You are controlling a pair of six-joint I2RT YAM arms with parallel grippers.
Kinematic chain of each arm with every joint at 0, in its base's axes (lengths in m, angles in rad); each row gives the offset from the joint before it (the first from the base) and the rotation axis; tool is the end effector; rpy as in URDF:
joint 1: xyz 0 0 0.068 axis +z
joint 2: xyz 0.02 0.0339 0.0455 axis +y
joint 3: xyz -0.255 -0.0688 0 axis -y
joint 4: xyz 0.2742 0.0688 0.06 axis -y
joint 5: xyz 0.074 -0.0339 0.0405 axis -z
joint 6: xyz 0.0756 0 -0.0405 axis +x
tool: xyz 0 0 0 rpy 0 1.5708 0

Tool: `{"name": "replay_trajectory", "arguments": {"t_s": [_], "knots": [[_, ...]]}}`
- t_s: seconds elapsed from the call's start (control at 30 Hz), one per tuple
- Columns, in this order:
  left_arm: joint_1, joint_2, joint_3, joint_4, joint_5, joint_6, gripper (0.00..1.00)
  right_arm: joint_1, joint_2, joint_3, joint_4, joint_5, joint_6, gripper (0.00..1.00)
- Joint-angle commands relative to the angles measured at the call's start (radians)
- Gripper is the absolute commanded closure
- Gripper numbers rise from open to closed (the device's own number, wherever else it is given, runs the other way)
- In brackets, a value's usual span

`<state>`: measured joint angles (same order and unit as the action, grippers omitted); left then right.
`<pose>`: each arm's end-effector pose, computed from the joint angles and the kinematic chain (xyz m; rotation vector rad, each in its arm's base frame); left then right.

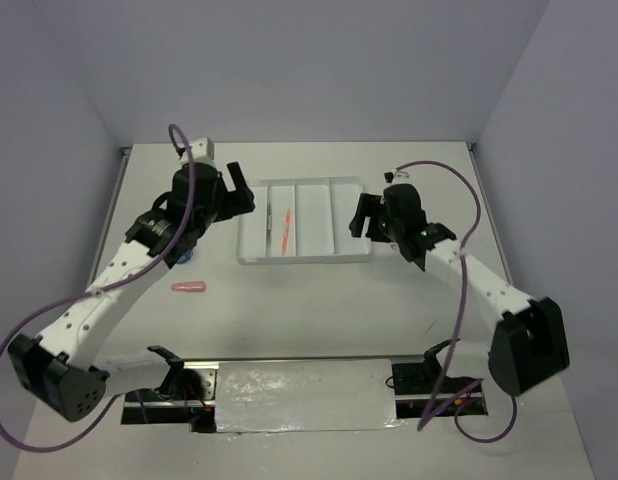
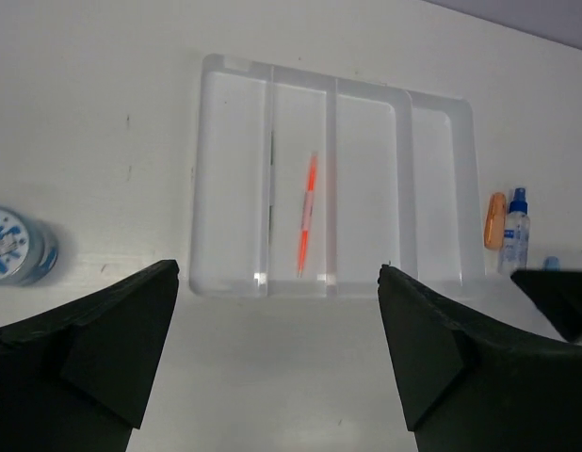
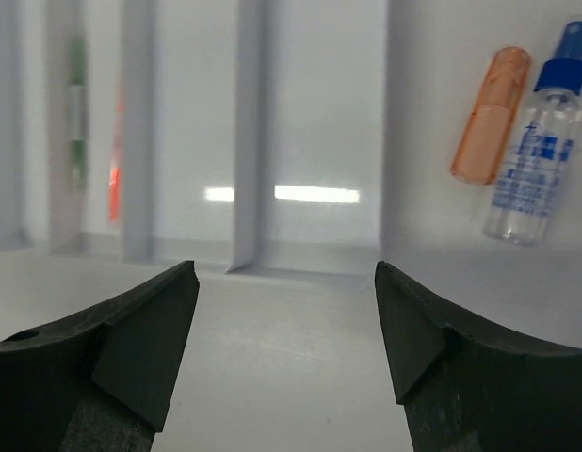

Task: Sort the stationery into containers
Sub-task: Place the pen in the storage box, then pick up the pen from the center of the board.

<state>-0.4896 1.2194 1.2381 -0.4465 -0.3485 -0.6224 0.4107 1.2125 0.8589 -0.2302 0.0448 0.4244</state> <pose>0.3098 -0.1358 0.3579 -0.3547 1.9588 -0.3756 0.3070 0.1300 0.2312 0.0413 2.1857 0.4320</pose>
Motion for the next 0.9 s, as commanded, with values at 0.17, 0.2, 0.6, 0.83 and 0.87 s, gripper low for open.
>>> {"name": "replay_trajectory", "arguments": {"t_s": [0.17,0.2,0.6,0.83,0.87], "knots": [[-0.026,-0.227,-0.081,-0.365,-0.035,0.09,0.01,-0.101,0.334,0.296,-0.221,0.155,-0.016,0.17],[-0.026,-0.241,-0.091,-0.386,-0.043,0.108,0.01,-0.124,0.373,0.31,-0.222,0.147,-0.021,0.18],[-0.021,-0.396,-0.31,-0.251,-0.02,0.179,0.01,-0.197,0.623,0.52,-0.297,0.145,-0.061,0.43],[-0.021,-0.399,-0.313,-0.248,0.002,0.181,0.01,-0.214,0.694,0.574,-0.333,0.179,-0.072,0.48],[-0.021,-0.403,-0.315,-0.248,0.0,0.181,0.01,-0.217,0.705,0.577,-0.336,0.184,-0.073,0.48]]}}
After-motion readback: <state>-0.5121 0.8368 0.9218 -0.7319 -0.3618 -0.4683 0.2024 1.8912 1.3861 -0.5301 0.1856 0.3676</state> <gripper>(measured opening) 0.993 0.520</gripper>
